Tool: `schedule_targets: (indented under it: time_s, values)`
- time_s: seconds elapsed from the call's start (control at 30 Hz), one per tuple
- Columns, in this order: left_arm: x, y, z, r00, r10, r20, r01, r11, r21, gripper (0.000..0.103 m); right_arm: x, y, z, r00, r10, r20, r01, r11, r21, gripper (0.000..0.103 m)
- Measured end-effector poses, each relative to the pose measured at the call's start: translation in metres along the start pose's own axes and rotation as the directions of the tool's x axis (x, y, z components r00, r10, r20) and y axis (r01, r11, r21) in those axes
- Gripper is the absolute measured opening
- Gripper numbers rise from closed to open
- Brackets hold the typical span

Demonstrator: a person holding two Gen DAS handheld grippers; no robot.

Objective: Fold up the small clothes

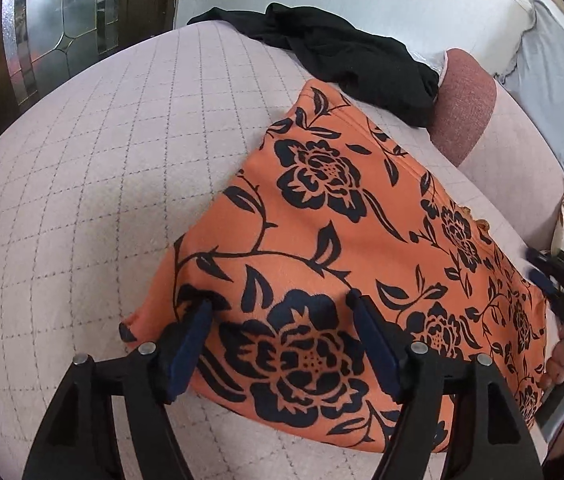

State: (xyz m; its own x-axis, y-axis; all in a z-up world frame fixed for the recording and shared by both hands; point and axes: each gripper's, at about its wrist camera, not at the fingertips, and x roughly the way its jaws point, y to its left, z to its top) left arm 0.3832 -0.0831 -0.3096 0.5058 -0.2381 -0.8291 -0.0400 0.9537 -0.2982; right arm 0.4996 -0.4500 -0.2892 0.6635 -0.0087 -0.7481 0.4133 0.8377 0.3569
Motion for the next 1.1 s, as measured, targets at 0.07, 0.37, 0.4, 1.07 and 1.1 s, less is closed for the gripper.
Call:
schedule_targets:
  time_s: [0.07, 0.37, 0.4, 1.07, 1.1]
  values:
    - [0.001, -0.001, -0.003, 1.000, 0.005, 0.000, -0.005, 1.000, 0.014, 0.074, 0.025, 0.053, -0.015, 0.989, 0.075, -0.129, -0.087, 0.992, -0.087, 0.044]
    - [0.010, -0.012, -0.002, 1.000, 0.031, -0.006, -0.030, 0.992, 0.122, 0.076, 0.093, 0.160, -0.030, 0.979, 0.046, -0.196, -0.090, 0.971, -0.221, 0.053]
    - [0.010, -0.012, -0.002, 0.999, 0.035, -0.005, -0.034, 0.992, 0.123, 0.076, 0.091, 0.158, -0.026, 0.977, 0.056, -0.204, -0.097, 0.976, -0.195, 0.053]
    - [0.014, -0.021, -0.007, 0.998, 0.056, 0.006, -0.056, 0.986, 0.154, 0.082, 0.000, 0.008, -0.013, 0.974, -0.217, -0.056, 0.217, 0.976, -0.003, 0.053]
    - [0.013, -0.019, -0.006, 0.999, 0.049, 0.003, -0.049, 0.987, 0.150, 0.082, 0.000, 0.036, -0.012, 0.984, -0.169, -0.052, 0.166, 0.984, -0.061, 0.053]
